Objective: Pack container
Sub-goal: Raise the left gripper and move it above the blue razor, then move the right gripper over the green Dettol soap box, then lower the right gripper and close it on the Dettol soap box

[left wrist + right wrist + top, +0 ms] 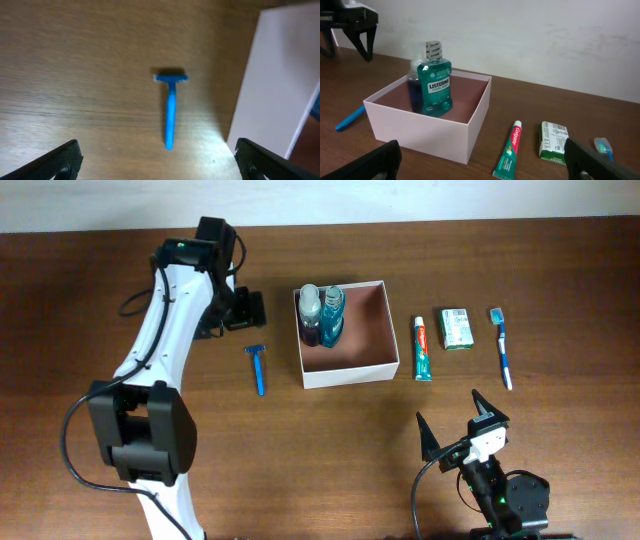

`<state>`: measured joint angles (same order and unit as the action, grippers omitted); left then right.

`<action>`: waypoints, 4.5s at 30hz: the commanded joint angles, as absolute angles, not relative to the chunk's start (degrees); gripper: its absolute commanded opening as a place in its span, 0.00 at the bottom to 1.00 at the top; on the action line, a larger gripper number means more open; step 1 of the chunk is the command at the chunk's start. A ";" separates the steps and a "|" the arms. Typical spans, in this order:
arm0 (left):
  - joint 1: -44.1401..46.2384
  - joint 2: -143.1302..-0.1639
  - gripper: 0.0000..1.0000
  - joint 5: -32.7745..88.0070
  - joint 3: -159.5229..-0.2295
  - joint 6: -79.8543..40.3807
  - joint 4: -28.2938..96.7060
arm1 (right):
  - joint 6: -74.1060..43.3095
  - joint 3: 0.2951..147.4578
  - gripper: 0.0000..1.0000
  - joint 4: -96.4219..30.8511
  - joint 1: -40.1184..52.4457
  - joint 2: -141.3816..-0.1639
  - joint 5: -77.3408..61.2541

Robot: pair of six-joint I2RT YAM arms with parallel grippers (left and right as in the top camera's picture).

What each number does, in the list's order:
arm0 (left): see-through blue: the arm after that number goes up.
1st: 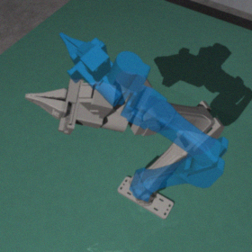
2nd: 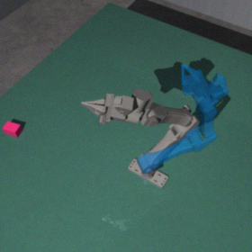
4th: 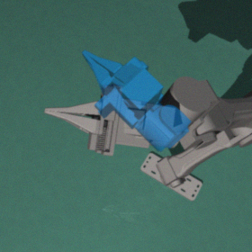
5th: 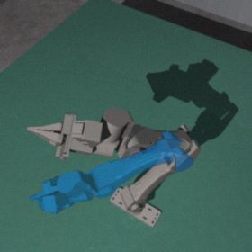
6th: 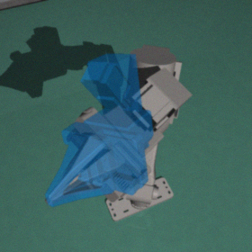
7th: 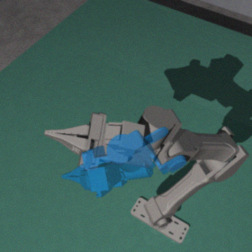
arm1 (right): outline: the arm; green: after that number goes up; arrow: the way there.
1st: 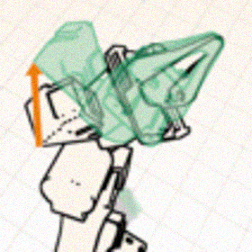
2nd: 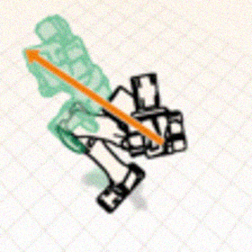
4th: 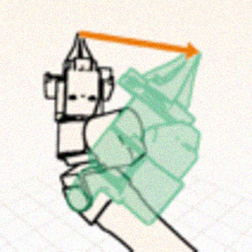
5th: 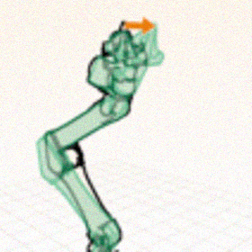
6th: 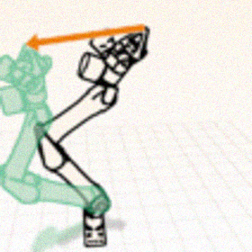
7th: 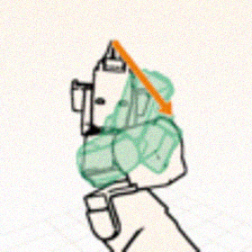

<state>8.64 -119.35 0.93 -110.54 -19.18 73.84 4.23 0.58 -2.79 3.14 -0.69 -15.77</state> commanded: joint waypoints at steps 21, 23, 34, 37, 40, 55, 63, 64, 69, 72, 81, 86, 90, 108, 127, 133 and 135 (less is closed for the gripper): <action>3.60 -118.52 0.99 -4.36 -109.95 -20.99 73.49 | 3.60 0.32 0.99 -3.07 2.92 -0.32 -15.90; 3.60 -118.52 0.99 -4.36 -109.95 -20.99 73.49 | 3.60 0.32 0.99 -3.07 2.92 -0.32 -15.88; 3.62 -118.52 0.99 -4.34 -109.95 -20.99 73.49 | 3.57 0.32 0.98 -2.63 2.94 -0.32 -17.43; 3.62 -118.52 0.99 -4.34 -109.95 -20.99 73.47 | 3.60 0.32 0.99 -2.87 2.92 -0.36 -18.44; 3.57 -118.52 0.99 -4.34 -109.95 -20.99 73.49 | 3.55 0.32 0.99 -2.83 2.94 -0.36 -19.90; 3.62 -118.52 0.99 -4.34 -109.95 -20.99 73.49 | 3.62 7.75 0.99 4.51 2.92 -1.10 -17.21; 3.62 -118.52 0.99 -4.34 -109.95 -20.99 73.49 | 10.81 26.48 0.99 -5.06 2.92 -15.90 -7.99; 3.62 -118.52 0.99 -4.34 -109.95 -20.99 73.49 | 11.90 30.00 0.99 -7.92 2.92 -19.14 -5.93; 3.62 -118.52 0.99 -4.34 -109.95 -20.99 73.49 | 18.17 52.12 0.99 -25.89 2.85 -38.89 0.80; 3.62 -118.52 0.99 -4.34 -109.95 -20.99 73.49 | 19.49 67.83 0.99 -38.87 1.85 -52.56 0.67; 3.62 -118.52 0.99 -4.34 -109.95 -20.99 73.49 | 19.46 105.08 0.99 -72.58 -0.89 -89.30 -1.26; 3.64 -118.52 0.99 -4.34 -109.95 -20.99 73.49 | 19.05 108.84 0.99 -72.84 -0.82 -100.57 -1.28; 3.64 -118.52 0.99 -4.34 -109.95 -20.99 73.47 | 19.05 108.81 0.99 -70.87 -0.84 -106.28 -1.26; 3.68 -118.52 0.99 -4.34 -109.95 -20.99 73.47 | 18.50 107.61 0.99 -68.58 -0.89 -111.90 -7.03; 3.68 -118.52 0.99 -4.34 -109.95 -20.99 73.49 | 16.84 107.46 0.99 -68.10 -5.30 -122.41 -7.20; 3.68 -118.52 0.99 -4.34 -109.95 -20.99 73.47 | 15.97 107.24 0.99 -67.90 -5.21 -124.86 -7.27; 3.68 -118.52 0.99 -4.34 -109.95 -20.99 73.47 | 15.55 107.24 0.98 -67.53 -5.26 -125.80 -7.09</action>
